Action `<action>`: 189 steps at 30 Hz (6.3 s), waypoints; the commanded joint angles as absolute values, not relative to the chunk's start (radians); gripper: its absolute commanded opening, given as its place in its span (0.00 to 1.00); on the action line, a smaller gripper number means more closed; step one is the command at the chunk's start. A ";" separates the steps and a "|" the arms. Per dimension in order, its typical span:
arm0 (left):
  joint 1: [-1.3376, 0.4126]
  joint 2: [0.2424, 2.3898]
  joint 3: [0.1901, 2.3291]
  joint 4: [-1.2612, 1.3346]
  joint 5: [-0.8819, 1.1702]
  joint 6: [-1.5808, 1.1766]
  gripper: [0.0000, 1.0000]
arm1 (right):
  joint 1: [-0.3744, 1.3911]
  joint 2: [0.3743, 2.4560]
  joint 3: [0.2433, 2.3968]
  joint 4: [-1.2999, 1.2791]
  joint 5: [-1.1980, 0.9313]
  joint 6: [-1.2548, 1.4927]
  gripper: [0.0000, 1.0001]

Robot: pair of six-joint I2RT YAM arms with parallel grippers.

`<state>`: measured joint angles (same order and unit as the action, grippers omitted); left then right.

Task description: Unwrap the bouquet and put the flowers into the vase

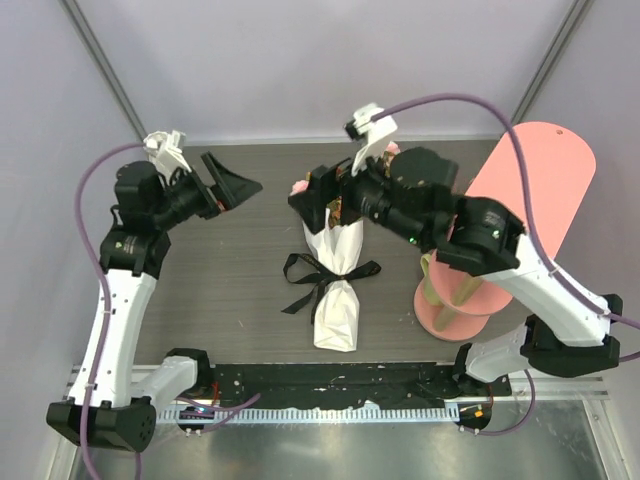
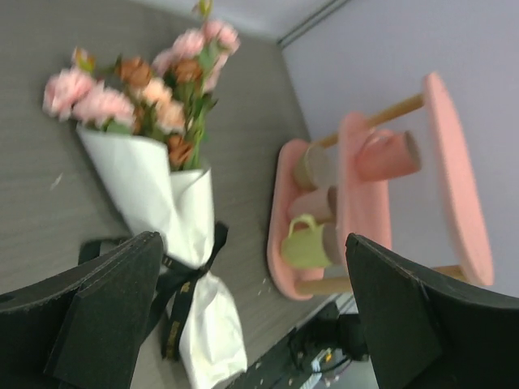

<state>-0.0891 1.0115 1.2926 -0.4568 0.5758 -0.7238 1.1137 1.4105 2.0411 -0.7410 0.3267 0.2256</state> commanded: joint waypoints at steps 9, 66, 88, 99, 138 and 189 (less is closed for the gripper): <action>-0.211 0.858 0.744 -0.384 0.543 -0.699 0.99 | 1.183 1.276 1.343 -0.574 0.394 0.434 1.00; -0.583 1.220 0.477 0.155 0.199 -0.887 0.67 | 0.988 1.947 1.356 -0.482 0.898 0.369 0.17; -0.583 1.143 0.399 0.176 0.184 -0.916 0.63 | 0.911 1.871 1.241 0.100 0.333 0.025 0.20; -0.638 1.310 0.321 0.491 0.278 -1.089 0.55 | 0.911 1.940 1.370 0.074 0.196 0.100 0.21; -0.658 0.316 0.676 -0.839 -0.457 -1.021 0.80 | 1.121 1.649 1.118 -0.150 -0.025 -0.336 0.77; -0.658 0.343 0.638 -0.753 -0.405 -1.025 0.84 | 1.232 1.684 1.198 -0.065 0.170 -0.598 0.01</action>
<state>-0.6548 0.2882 0.6323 -0.8165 -0.4221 -1.0405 1.2278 1.8153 1.2301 -0.1883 0.1390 -0.6804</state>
